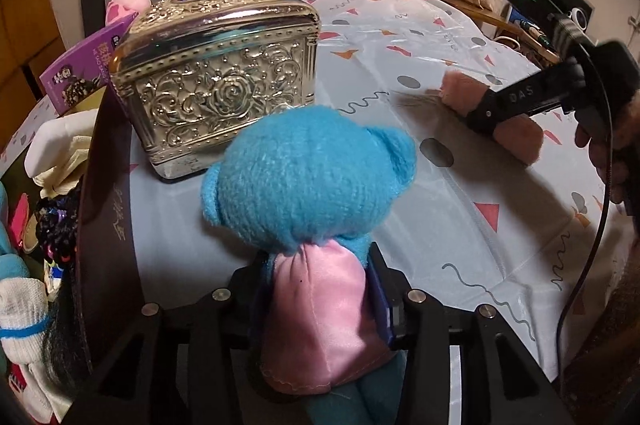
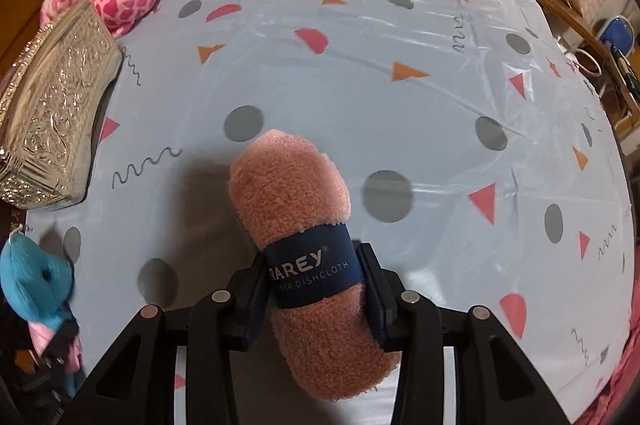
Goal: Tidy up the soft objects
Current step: 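Carry the blue bear toward the gold tray with the left gripper while the right holds the dishcloth, then lower the blue bear into the gold tray and open the left gripper, then lower the pink dishcloth roll into the gold tray and open the right gripper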
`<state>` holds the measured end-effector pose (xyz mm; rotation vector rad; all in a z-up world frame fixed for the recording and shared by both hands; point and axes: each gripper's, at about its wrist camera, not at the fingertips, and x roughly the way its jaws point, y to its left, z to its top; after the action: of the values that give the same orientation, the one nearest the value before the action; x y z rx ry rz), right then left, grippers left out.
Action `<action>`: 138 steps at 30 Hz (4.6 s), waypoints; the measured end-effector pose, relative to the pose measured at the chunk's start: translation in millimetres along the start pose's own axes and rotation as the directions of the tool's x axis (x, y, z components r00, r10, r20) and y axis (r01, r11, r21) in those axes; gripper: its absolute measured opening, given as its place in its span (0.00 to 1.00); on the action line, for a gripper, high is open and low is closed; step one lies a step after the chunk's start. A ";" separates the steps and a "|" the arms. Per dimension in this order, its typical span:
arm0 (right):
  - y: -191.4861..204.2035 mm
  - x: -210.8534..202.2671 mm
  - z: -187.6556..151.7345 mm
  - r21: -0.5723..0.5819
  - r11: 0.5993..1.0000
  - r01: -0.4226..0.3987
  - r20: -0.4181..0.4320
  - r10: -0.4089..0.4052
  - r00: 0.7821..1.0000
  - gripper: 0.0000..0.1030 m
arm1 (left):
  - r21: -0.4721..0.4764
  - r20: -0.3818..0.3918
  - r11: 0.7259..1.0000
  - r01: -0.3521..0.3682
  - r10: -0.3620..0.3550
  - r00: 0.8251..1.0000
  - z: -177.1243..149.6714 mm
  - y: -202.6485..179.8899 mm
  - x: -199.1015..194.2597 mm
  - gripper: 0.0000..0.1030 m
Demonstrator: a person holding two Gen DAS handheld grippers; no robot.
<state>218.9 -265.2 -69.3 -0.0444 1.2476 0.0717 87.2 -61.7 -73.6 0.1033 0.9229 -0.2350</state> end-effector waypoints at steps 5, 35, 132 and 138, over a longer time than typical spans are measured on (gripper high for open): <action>34.2 -0.1 -1.5 0.013 1.000 -0.015 0.022 0.015 1.000 0.46 | -0.002 0.008 1.000 0.008 -0.008 1.000 -1.1 2.6 -1.0 0.44; 51.6 0.7 -10.8 -0.196 0.975 0.109 0.180 -0.073 0.981 0.43 | 0.033 0.177 0.999 0.018 -0.023 0.984 22.4 -0.9 -77.1 0.36; 283.5 -123.2 -68.0 -0.281 0.945 -0.170 0.458 0.287 0.841 0.69 | -0.493 0.228 0.821 -0.287 0.441 0.868 -55.6 207.4 -204.4 1.00; 256.3 -117.9 -84.7 -0.194 0.975 -0.104 0.485 0.188 0.854 0.69 | -0.437 0.255 0.861 -0.262 0.397 0.882 -53.0 170.0 -194.8 1.00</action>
<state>81.4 -19.5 17.0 -0.0660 0.7165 0.3001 -25.3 143.6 48.2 -0.1455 0.5780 0.2573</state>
